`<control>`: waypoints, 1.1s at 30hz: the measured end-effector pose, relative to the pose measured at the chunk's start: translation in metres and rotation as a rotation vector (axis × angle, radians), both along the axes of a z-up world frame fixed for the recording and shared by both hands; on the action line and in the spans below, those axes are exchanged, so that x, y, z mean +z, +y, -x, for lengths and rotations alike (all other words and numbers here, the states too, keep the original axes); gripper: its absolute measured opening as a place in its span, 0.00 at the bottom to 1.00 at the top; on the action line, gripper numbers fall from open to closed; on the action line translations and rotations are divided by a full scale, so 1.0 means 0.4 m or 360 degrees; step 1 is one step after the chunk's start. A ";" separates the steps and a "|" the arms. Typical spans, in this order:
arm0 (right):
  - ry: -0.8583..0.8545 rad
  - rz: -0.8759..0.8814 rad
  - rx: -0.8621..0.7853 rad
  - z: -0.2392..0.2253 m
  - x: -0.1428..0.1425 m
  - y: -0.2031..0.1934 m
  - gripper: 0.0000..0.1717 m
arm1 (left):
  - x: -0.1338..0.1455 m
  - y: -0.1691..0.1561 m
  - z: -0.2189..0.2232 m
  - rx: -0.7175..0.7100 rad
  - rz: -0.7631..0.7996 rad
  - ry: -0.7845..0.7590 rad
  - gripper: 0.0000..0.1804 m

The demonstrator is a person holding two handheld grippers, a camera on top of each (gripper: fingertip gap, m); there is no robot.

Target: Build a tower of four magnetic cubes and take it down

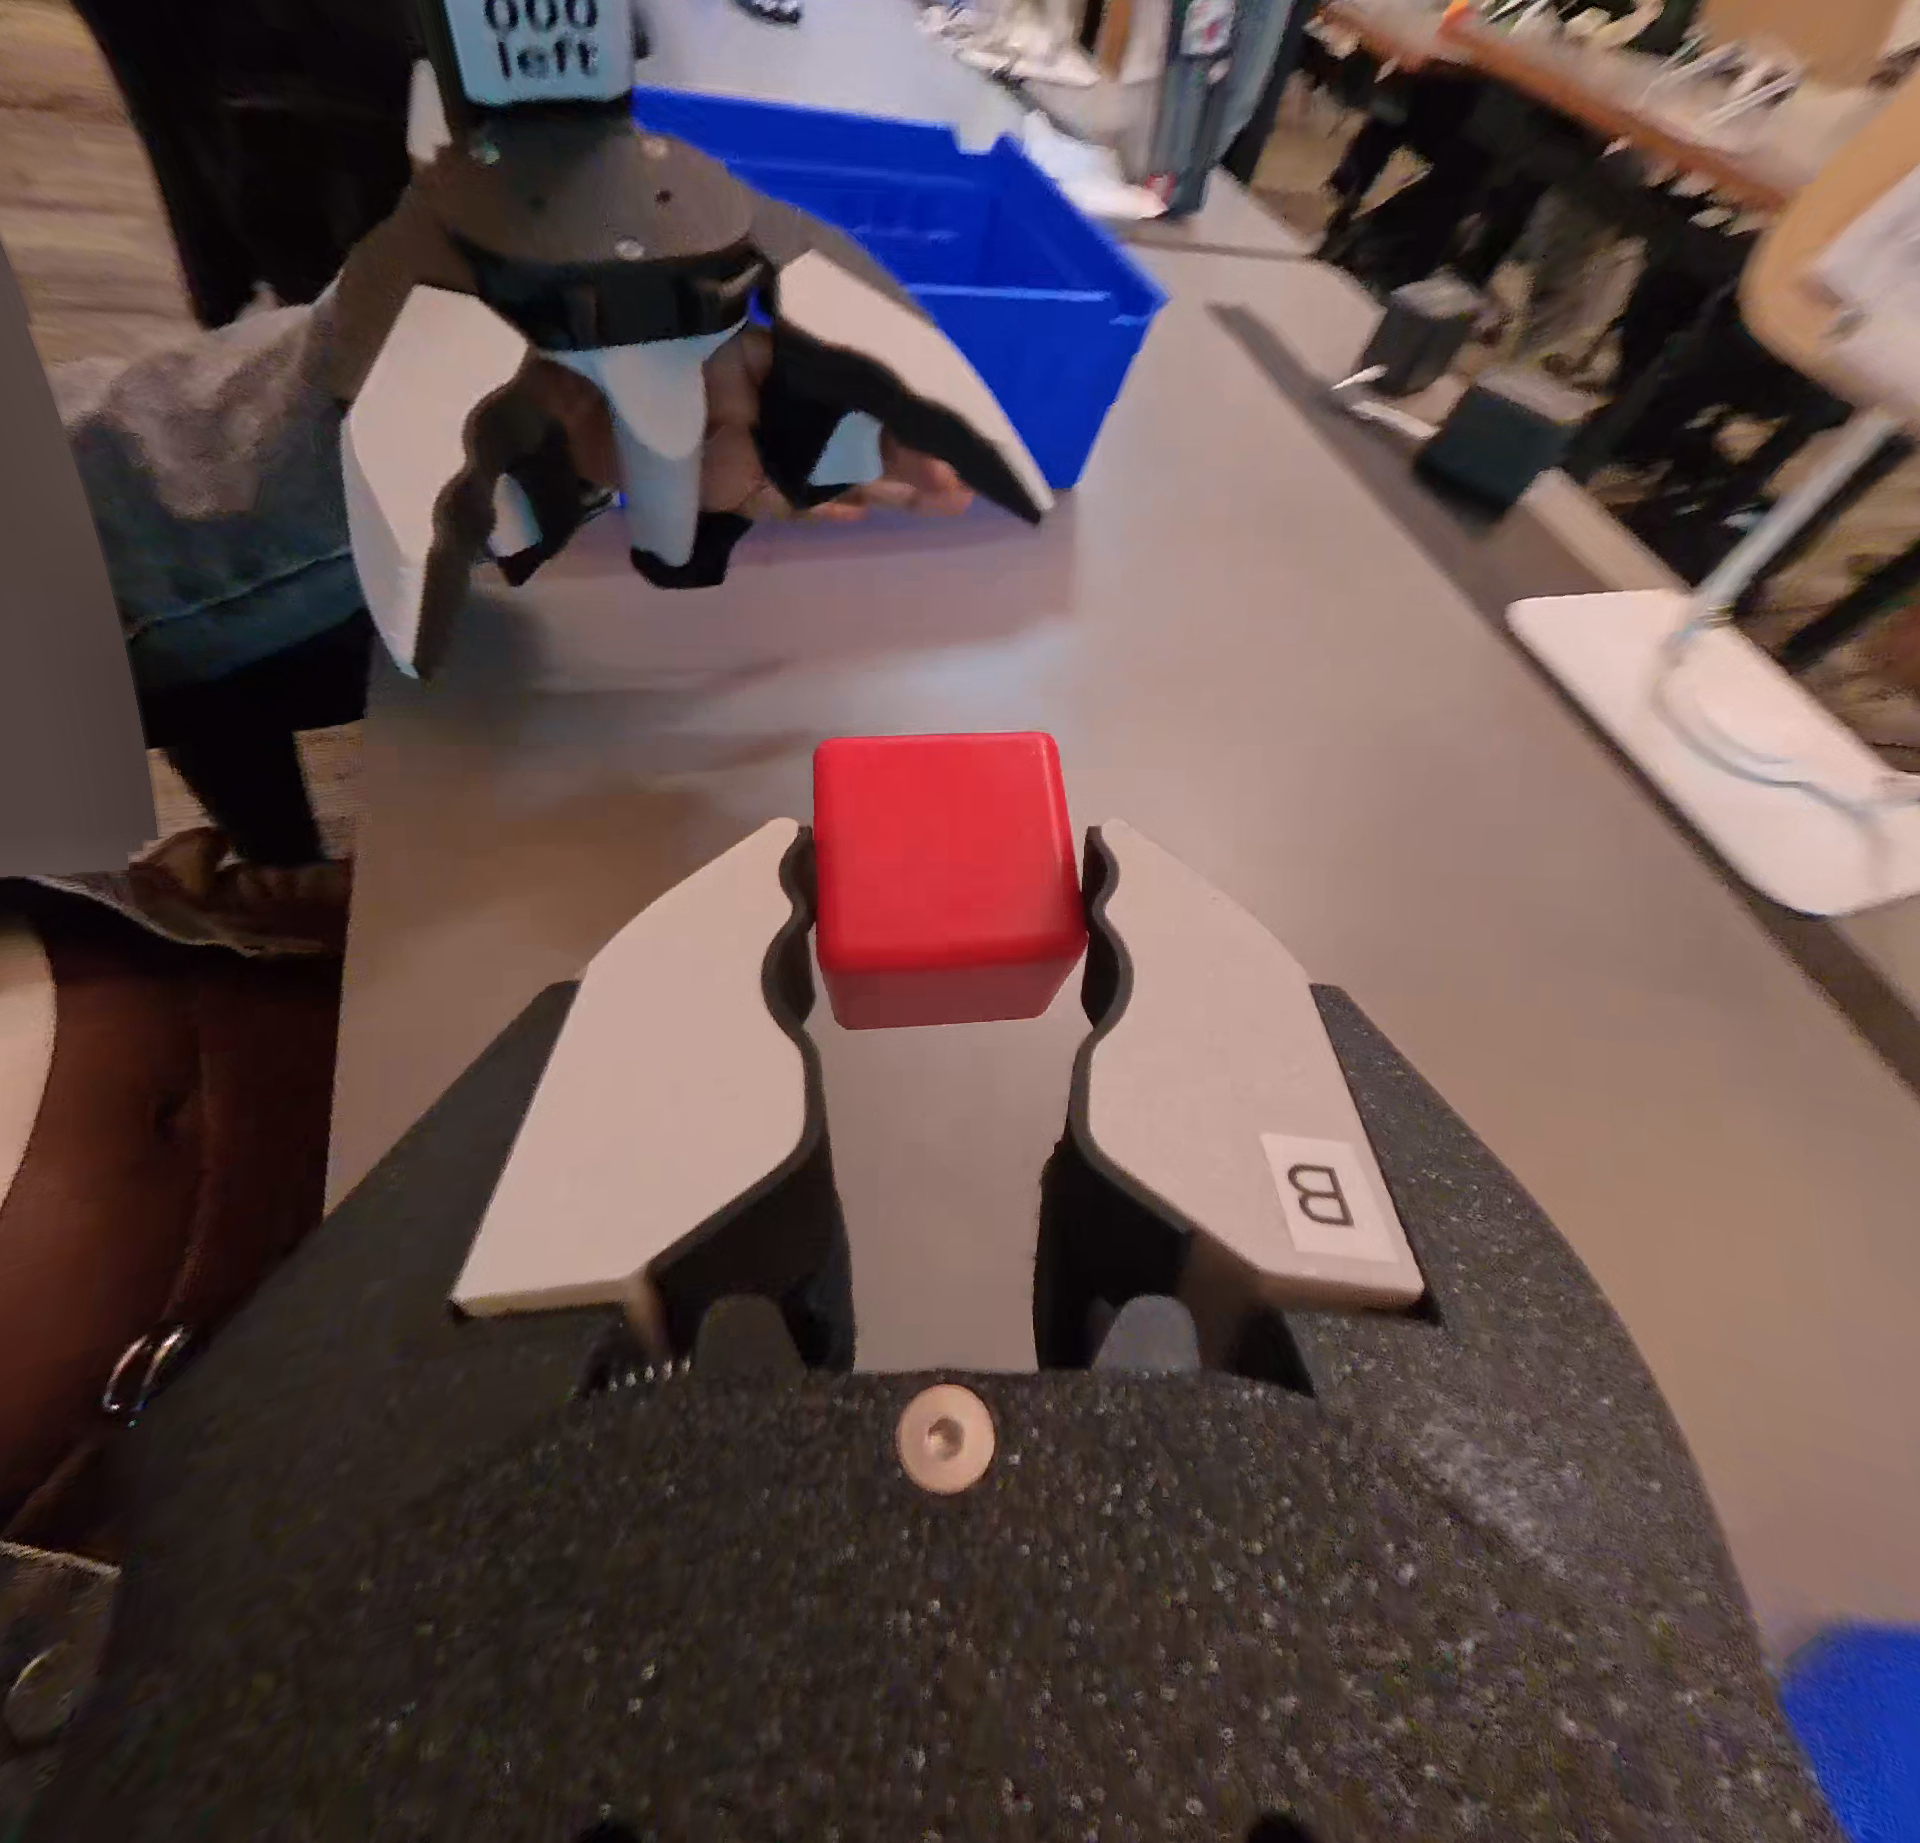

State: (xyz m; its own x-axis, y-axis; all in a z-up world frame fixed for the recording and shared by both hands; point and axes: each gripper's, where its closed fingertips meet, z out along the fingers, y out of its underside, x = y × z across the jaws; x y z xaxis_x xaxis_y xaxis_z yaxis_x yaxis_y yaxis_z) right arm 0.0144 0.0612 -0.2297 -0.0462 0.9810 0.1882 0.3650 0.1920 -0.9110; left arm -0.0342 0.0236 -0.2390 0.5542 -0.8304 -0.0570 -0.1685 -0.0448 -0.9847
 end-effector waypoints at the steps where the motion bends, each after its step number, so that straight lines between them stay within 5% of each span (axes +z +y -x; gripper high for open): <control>1: 0.0022 -0.0041 -0.0061 -0.028 0.023 0.014 0.28 | 0.011 -0.004 -0.002 -0.0015 -0.0006 -0.0044 0.80; 8: 0.0046 -0.0145 -0.0759 -0.329 0.090 0.193 0.29 | 0.063 -0.027 -0.011 -0.0103 -0.0041 -0.0241 0.79; 16: -0.0168 0.0180 -0.1545 -0.672 -0.089 0.389 0.29 | 0.041 -0.019 -0.022 -0.0083 -0.0043 -0.0146 0.78; 21: -0.0331 0.0329 -0.1708 -0.741 -0.186 0.421 0.29 | 0.041 -0.013 -0.021 -0.0056 -0.0039 -0.0136 0.77; 33: -0.0336 0.0323 -0.1851 -0.793 -0.194 0.430 0.29 | 0.028 -0.003 -0.012 0.0005 -0.0039 -0.0056 0.77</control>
State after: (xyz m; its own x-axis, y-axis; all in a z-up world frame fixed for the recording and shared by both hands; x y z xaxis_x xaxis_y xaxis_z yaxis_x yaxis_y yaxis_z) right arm 0.3317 0.2331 -0.3072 0.8762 0.4666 0.1206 0.3705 -0.4923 -0.7876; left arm -0.0294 0.0223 -0.2279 0.5585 -0.8275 -0.0579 -0.1339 -0.0210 -0.9908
